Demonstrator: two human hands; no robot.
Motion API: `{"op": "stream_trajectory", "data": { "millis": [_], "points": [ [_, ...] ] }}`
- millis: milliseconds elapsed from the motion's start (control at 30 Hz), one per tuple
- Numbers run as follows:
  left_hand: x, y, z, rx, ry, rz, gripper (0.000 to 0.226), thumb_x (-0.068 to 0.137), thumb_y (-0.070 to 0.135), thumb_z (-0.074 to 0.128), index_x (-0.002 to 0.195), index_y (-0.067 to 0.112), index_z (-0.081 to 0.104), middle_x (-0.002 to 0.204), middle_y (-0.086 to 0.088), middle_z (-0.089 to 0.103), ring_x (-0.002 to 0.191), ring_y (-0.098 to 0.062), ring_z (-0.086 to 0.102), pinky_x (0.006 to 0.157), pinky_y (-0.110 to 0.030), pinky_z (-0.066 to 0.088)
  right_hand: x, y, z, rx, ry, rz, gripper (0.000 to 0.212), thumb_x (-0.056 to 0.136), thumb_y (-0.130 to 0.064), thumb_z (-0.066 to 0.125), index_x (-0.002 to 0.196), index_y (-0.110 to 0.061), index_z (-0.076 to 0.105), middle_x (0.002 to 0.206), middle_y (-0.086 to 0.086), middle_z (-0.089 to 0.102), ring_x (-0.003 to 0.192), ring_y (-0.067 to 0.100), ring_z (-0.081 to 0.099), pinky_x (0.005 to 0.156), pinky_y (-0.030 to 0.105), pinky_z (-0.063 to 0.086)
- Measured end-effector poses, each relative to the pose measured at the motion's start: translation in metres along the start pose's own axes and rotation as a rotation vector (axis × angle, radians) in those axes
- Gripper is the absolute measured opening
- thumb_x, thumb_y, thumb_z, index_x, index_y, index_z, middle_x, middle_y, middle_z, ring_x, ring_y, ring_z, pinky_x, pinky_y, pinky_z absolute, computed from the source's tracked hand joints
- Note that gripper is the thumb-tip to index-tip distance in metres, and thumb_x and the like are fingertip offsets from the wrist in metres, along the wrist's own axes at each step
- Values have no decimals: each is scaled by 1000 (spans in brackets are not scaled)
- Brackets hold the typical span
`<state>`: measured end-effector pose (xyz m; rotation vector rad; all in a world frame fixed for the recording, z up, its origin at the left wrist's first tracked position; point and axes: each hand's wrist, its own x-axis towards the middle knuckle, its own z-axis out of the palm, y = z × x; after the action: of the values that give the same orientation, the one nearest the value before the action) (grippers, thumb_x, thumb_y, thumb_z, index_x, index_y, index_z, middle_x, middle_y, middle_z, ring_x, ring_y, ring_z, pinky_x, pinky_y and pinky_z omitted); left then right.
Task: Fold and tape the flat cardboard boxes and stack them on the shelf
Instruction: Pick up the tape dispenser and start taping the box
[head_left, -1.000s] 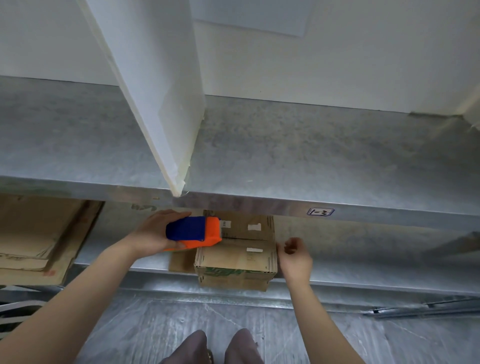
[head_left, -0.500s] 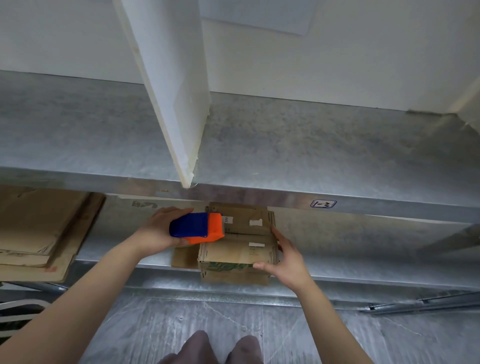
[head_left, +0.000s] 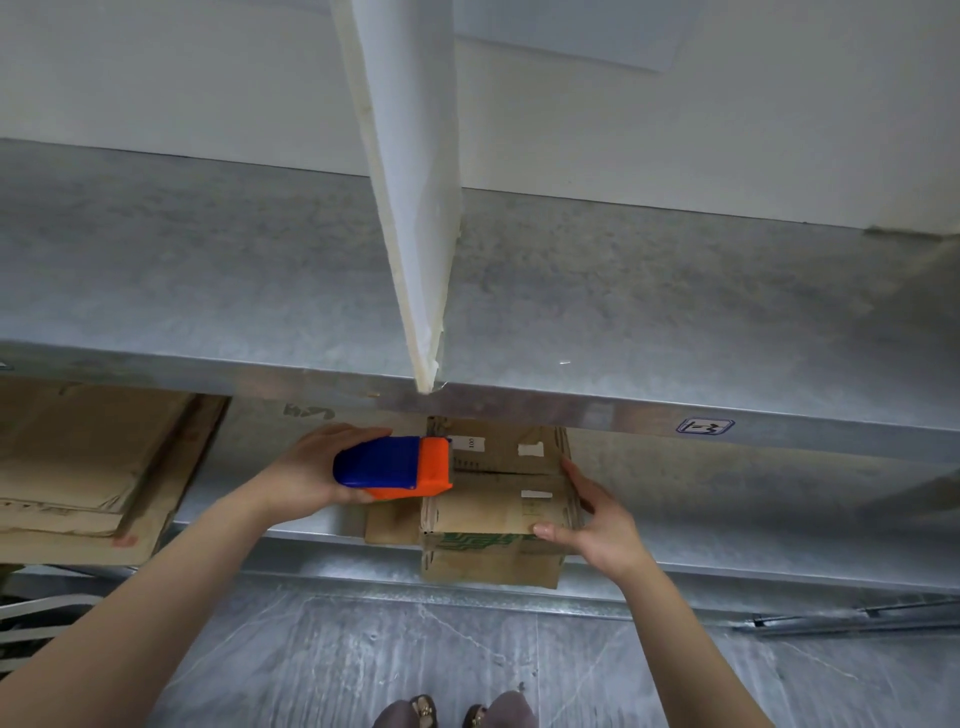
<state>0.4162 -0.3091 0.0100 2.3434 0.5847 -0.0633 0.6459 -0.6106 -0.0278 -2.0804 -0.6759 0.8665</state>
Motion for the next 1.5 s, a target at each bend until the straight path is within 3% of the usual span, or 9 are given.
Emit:
{"op": "stream_trajectory", "data": {
  "millis": [200,400,533,633,1000,1200,1500],
  "points": [
    [-16,-19,-17,-2,61,-26,74,68,35,86,131,43,48,119,21,54,110,-3,48,94,-28,38,-1,2,-2,9,-6,17,105,60,-48,89,148,-40,32,145,-10,46,133,12,44,103,17,34],
    [-37,-48,-34,91,119,-80,72,70,27,85,131,40,50,109,18,53,103,-7,51,85,-22,36,0,2,0,28,-3,32,107,56,-50,89,147,-41,34,145,-10,46,132,13,44,104,19,35],
    [-32,-54,-32,212,62,-89,79,75,29,82,143,32,43,126,1,51,118,-19,42,98,-31,35,-2,1,0,22,1,37,110,51,-56,87,146,-43,34,144,-11,46,131,13,45,102,19,35],
    [-27,-54,-31,291,0,-118,80,79,36,77,147,35,35,131,0,46,122,-19,36,97,-29,33,-1,0,1,15,-1,33,110,50,-58,86,146,-43,34,145,-11,45,132,13,45,103,20,35],
    [-23,-35,-2,223,-101,-135,95,64,62,79,145,41,35,112,4,47,101,-13,45,83,-25,38,-1,1,2,41,6,28,108,54,-51,89,147,-39,34,144,-10,46,132,11,43,102,19,34],
    [-11,-25,-2,252,-78,-152,82,74,55,74,145,37,38,114,0,46,105,-16,42,86,-28,35,1,3,2,60,5,23,109,52,-54,88,146,-42,34,143,-13,46,132,9,43,105,21,35],
    [-4,-23,12,222,-60,-246,90,70,52,79,147,30,38,123,-6,53,109,-22,52,87,-27,39,5,2,5,50,0,7,106,57,-47,90,147,-40,34,147,-8,44,123,3,43,102,17,35]
  ]
}}
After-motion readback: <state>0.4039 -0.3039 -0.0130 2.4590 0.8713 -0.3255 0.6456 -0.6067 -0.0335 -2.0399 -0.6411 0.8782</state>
